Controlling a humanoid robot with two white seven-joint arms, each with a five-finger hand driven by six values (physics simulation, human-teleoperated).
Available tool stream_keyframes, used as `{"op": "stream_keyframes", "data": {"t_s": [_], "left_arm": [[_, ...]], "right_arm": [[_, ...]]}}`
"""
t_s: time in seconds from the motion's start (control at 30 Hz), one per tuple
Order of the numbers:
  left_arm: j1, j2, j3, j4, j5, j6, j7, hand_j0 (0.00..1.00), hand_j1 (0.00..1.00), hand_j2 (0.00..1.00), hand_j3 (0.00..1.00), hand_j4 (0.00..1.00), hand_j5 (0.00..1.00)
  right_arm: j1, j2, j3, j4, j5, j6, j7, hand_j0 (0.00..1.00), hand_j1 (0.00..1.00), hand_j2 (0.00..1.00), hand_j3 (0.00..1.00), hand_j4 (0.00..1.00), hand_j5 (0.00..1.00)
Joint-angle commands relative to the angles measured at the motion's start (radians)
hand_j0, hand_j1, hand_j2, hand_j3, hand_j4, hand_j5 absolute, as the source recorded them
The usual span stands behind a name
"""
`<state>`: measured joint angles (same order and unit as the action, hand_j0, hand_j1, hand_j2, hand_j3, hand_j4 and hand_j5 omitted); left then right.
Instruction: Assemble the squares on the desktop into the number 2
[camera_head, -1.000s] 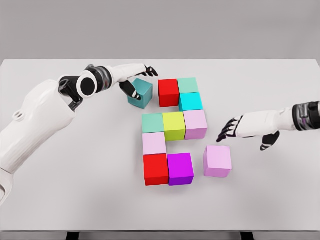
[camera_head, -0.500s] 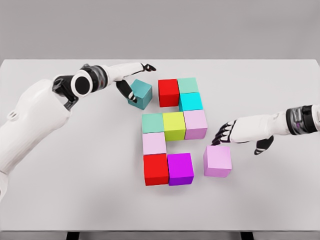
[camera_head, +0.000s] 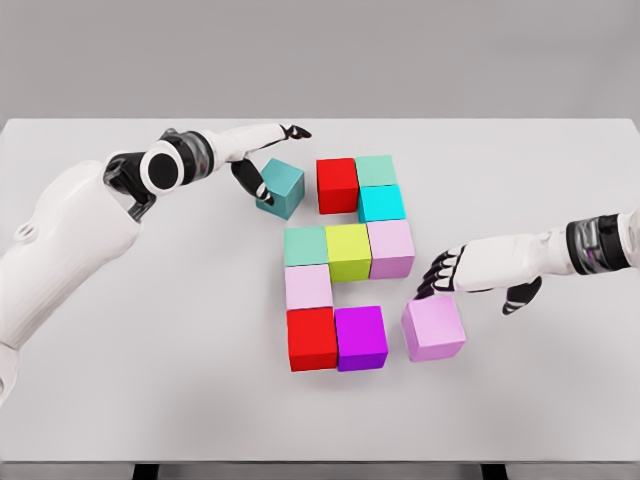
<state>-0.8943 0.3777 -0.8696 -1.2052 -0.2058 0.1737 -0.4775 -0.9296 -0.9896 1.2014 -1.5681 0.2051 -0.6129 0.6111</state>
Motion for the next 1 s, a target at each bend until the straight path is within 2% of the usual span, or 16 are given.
{"op": "stream_keyframes", "data": {"t_s": [0.0, 0.1, 0.2, 0.3, 0.33, 0.37, 0.47, 0.5, 0.7, 0.83, 0.9, 0.97], "left_arm": [[0.0, -0.002, 0.001, -0.002, 0.002, -0.026, 0.0, 1.0, 1.0, 1.0, 1.0, 1.0, 1.0], [0.002, -0.003, 0.001, -0.002, 0.003, -0.039, 0.002, 1.0, 1.0, 1.0, 1.0, 1.0, 1.0], [0.003, -0.01, 0.001, 0.001, 0.0, -0.046, 0.002, 1.0, 1.0, 1.0, 1.0, 1.0, 1.0], [0.002, -0.04, 0.012, 0.062, 0.0, -0.106, 0.003, 1.0, 1.0, 1.0, 1.0, 1.0, 1.0], [0.002, -0.042, 0.017, 0.062, 0.0, -0.106, 0.003, 1.0, 1.0, 1.0, 1.0, 1.0, 1.0], [0.002, -0.043, 0.018, 0.064, 0.0, -0.108, 0.003, 1.0, 1.0, 1.0, 1.0, 1.0, 1.0], [0.003, -0.043, 0.018, 0.072, 0.0, -0.128, 0.028, 1.0, 1.0, 1.0, 1.0, 1.0, 1.0], [0.002, -0.043, 0.018, 0.085, 0.0, -0.14, 0.028, 1.0, 1.0, 1.0, 1.0, 1.0, 1.0], [0.003, -0.049, 0.018, 0.088, 0.0, -0.151, 0.031, 1.0, 1.0, 1.0, 1.0, 1.0, 1.0], [0.0, -0.057, 0.02, 0.102, -0.001, -0.166, 0.037, 1.0, 1.0, 1.0, 1.0, 1.0, 1.0], [0.002, -0.062, 0.03, 0.102, -0.001, -0.166, 0.037, 1.0, 1.0, 1.0, 1.0, 1.0, 1.0], [0.002, -0.062, 0.03, 0.104, -0.001, -0.172, 0.037, 1.0, 1.0, 1.0, 1.0, 1.0, 1.0]], "right_arm": [[0.0, -0.001, 0.0, -0.003, -0.006, 0.002, 0.0, 1.0, 1.0, 1.0, 1.0, 1.0, 1.0], [-0.003, -0.001, -0.006, 0.011, -0.006, 0.002, 0.0, 1.0, 1.0, 1.0, 1.0, 1.0, 1.0], [-0.011, 0.0, -0.011, 0.085, -0.007, 0.002, 0.0, 1.0, 1.0, 1.0, 1.0, 1.0, 1.0], [-0.017, -0.001, -0.029, 0.117, -0.006, 0.002, 0.0, 1.0, 1.0, 1.0, 1.0, 1.0, 1.0], [-0.015, -0.001, -0.029, 0.117, -0.006, 0.002, 0.0, 0.92, 0.92, 0.92, 0.92, 0.92, 0.92], [-0.014, -0.007, -0.029, 0.117, -0.007, 0.002, 0.0, 0.76, 0.76, 0.76, 0.76, 0.76, 0.76], [-0.018, -0.021, -0.029, 0.115, -0.009, 0.002, 0.0, 0.17, 0.17, 0.17, 0.17, 0.17, 0.17], [-0.023, -0.029, -0.029, 0.115, -0.01, 0.002, 0.0, 0.14, 0.14, 0.14, 0.14, 0.14, 0.14], [-0.023, -0.084, -0.026, 0.106, 0.007, 0.002, 0.0, 0.1, 0.1, 0.1, 0.1, 0.1, 0.1], [-0.014, -0.093, -0.013, 0.106, 0.01, 0.002, 0.0, 0.1, 0.1, 0.1, 0.1, 0.1, 0.1], [-0.025, -0.093, 0.058, 0.103, 0.01, 0.002, 0.0, 0.11, 0.11, 0.11, 0.11, 0.11, 0.11], [-0.057, -0.106, 0.092, 0.103, 0.01, 0.002, 0.0, 0.13, 0.13, 0.13, 0.13, 0.13, 0.13]]}}
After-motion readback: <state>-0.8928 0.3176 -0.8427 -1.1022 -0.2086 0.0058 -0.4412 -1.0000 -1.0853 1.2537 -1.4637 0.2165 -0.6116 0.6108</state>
